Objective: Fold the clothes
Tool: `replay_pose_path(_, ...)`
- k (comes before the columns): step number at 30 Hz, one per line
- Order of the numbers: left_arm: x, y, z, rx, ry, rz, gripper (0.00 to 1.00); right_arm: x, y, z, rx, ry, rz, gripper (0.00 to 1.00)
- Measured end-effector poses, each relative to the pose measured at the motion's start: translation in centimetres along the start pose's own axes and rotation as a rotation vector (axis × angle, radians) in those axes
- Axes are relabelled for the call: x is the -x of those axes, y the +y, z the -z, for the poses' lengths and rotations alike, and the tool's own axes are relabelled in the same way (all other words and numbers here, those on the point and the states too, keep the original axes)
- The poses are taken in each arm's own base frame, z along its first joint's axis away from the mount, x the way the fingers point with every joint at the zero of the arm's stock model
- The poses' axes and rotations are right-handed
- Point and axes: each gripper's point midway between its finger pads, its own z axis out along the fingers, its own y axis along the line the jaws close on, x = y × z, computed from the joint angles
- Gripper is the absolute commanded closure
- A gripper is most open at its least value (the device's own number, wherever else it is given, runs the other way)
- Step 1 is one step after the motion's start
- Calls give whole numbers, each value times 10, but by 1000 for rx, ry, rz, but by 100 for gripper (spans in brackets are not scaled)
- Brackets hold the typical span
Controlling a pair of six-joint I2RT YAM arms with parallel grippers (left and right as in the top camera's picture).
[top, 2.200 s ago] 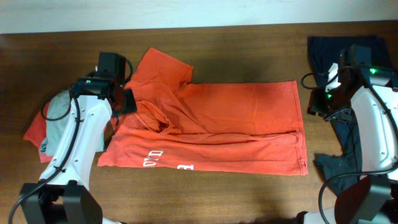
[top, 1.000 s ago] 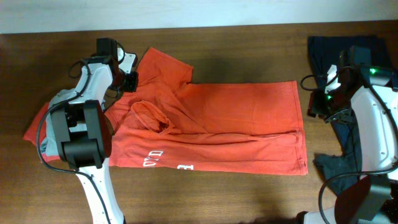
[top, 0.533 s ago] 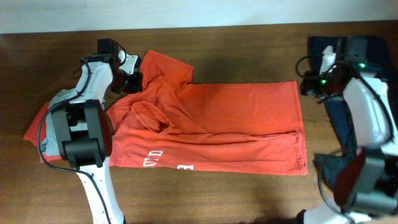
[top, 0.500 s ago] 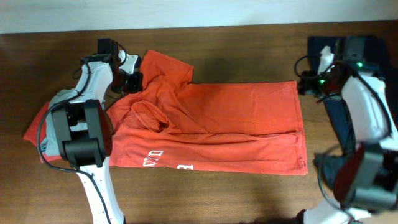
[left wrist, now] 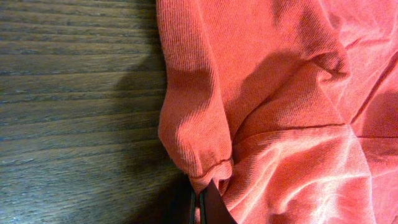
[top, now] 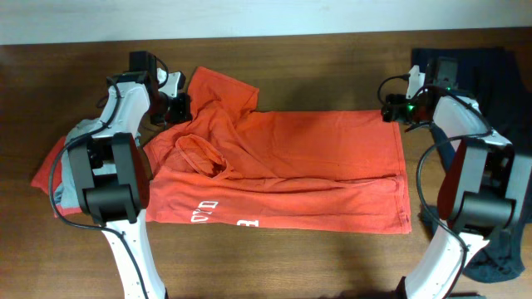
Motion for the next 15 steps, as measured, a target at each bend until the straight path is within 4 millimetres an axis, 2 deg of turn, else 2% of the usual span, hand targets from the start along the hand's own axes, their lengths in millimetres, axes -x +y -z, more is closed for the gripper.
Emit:
replay_pose_path(3,0,1,0,3,0,0,100,2,1,-6,15,-10,0,37)
replay_pose_path(10,0,1,0,4,0,1,100,10,2,-7,21,-45,9,39)
replay_pose_path(15,0,1,0,4,0,1,100,8,2,-13,25,-40,5,39)
